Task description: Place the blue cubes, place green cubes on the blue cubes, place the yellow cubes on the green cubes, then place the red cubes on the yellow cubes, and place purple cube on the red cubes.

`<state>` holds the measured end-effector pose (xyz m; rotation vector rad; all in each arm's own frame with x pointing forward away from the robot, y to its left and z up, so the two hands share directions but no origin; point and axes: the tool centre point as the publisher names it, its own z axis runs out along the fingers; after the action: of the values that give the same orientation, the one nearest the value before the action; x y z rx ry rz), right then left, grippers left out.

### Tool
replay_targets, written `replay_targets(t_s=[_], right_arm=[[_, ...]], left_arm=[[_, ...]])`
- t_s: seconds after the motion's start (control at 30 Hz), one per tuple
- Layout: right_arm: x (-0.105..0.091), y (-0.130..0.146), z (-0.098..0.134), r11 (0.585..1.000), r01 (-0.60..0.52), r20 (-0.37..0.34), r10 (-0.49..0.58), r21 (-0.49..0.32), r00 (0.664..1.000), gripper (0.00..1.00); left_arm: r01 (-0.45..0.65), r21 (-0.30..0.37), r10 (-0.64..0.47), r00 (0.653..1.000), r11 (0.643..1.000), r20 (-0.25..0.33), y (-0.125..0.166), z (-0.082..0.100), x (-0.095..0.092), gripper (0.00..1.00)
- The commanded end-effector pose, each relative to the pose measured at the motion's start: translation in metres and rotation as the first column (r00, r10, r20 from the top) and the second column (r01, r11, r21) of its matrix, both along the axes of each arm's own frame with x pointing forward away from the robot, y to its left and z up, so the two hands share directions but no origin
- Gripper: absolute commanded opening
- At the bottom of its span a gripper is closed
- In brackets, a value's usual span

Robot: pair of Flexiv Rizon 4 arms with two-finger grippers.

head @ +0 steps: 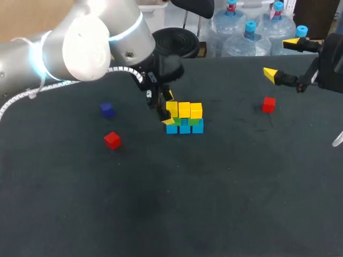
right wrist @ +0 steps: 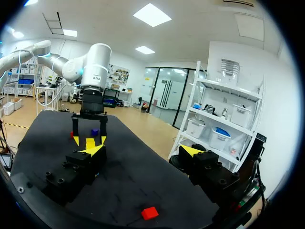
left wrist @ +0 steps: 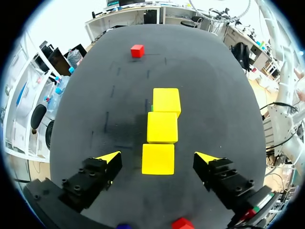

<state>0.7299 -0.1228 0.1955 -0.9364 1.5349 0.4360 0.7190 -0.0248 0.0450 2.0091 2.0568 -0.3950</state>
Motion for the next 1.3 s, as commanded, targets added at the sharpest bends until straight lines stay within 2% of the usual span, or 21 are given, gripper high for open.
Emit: replay_targets(t_s=[0.03, 0.17, 0.3, 0.5, 0.63, 0.7, 0.83, 0.97, 1.13, 1.3], right_arm=[[-0.001, 0.0, 0.0, 1.0, 0.0, 0.0, 0.0, 0.0, 1.0, 1.0], [-0.001, 0.0, 0.0, 1.0, 0.0, 0.0, 0.0, 0.0, 1.0, 1.0], [-0.001, 0.0, 0.0, 1.0, 0.0, 0.0, 0.0, 0.0, 1.0, 1.0], [-0.001, 0.0, 0.0, 1.0, 0.0, 0.0, 0.0, 0.0, 1.0, 1.0], [-0.001, 0.0, 0.0, 1.0, 0.0, 0.0, 0.0, 0.0, 1.0, 1.0], [-0.001, 0.0, 0.0, 1.0, 0.0, 0.0, 0.0, 0.0, 1.0, 1.0], [-0.001, 0.0, 0.0, 1.0, 0.0, 0.0, 0.0, 0.0, 1.0, 1.0], [-0.001, 0.0, 0.0, 1.0, 0.0, 0.0, 0.0, 0.0, 1.0, 1.0], [-0.001, 0.0, 0.0, 1.0, 0.0, 0.0, 0.0, 0.0, 1.0, 1.0], [-0.001, 0.0, 0.0, 1.0, 0.0, 0.0, 0.0, 0.0, 1.0, 1.0]], left_arm=[[0.0, 0.002, 0.0, 1.0, 1.0, 0.0, 0.001, 0.003, 0.0, 0.98], [-0.009, -0.013, 0.009, 1.0, 1.0, 0.0, 0.007, 0.013, -0.004, 1.0], [-0.034, -0.03, 0.034, 0.999, 0.999, -0.02, 0.023, 0.028, -0.016, 1.0], [-0.186, -0.011, 0.186, 0.983, 0.983, -0.012, 0.063, 0.045, -0.036, 1.0], [-0.361, -0.008, 0.361, 0.933, 0.933, -0.008, 0.084, 0.052, -0.055, 1.0], [-0.427, -0.034, 0.427, 0.904, 0.904, -0.009, 0.089, 0.056, -0.063, 1.0], [-0.491, -0.024, 0.492, 0.869, 0.871, 0.06, 0.102, 0.057, -0.077, 1.0], [-0.546, 0.039, 0.538, 0.834, 0.837, 0.124, 0.115, 0.05, -0.09, 1.0], [-0.645, 0.031, 0.638, 0.762, 0.764, 0.112, 0.123, 0.035, -0.102, 1.0], [-0.738, 0.012, 0.733, 0.671, 0.674, 0.113, 0.13, 0.025, -0.107, 1.0]])
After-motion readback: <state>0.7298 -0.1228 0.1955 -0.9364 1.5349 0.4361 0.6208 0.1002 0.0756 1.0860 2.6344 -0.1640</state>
